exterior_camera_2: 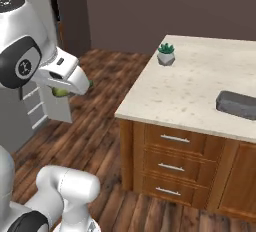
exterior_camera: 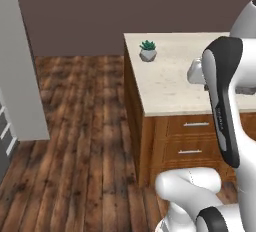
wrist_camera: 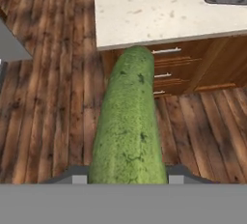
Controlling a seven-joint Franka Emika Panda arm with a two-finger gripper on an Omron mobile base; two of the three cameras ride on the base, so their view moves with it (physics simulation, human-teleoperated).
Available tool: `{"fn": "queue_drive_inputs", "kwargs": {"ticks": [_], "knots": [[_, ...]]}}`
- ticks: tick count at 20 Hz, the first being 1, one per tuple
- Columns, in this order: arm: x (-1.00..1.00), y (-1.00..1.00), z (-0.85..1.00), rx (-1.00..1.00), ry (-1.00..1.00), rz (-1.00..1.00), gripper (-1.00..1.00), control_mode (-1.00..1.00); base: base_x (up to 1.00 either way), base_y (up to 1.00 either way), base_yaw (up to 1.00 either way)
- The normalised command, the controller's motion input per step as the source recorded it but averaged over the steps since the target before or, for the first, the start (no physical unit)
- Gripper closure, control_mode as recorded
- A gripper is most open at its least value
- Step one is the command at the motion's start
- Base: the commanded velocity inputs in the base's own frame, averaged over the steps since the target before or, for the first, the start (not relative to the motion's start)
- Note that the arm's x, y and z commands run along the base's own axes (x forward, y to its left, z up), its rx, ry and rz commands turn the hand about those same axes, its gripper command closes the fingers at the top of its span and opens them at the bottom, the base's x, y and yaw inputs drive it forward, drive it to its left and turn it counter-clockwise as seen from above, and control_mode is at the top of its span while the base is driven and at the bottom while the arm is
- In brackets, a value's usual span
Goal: Take the sweet potato and cucumber out of the freezer and place them in the tupperware container on the counter. Then put the tupperware containing the vegetables back in the freezer.
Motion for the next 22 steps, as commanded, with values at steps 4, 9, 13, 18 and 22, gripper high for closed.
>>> {"fn": "queue_drive_inputs", "kwargs": {"ticks": [4, 9, 13, 18, 22], "knots": [[0.00, 0.00, 0.00, 0.00, 0.00, 0.00, 1.00, 1.00, 0.25, -1.00, -0.10], [0.00, 0.00, 0.00, 0.00, 0.00, 0.00, 1.00, 1.00, 0.56, -1.00, -0.08], [0.00, 0.00, 0.00, 0.00, 0.00, 0.00, 1.00, 1.00, 0.72, -1.00, -0.02], [0.00, 0.00, 0.00, 0.00, 0.00, 0.00, 1.00, 1.00, 0.74, -0.90, -0.01], [0.00, 0.00, 0.00, 0.00, 0.00, 0.00, 1.00, 1.00, 0.85, -0.61, -0.01]]}}
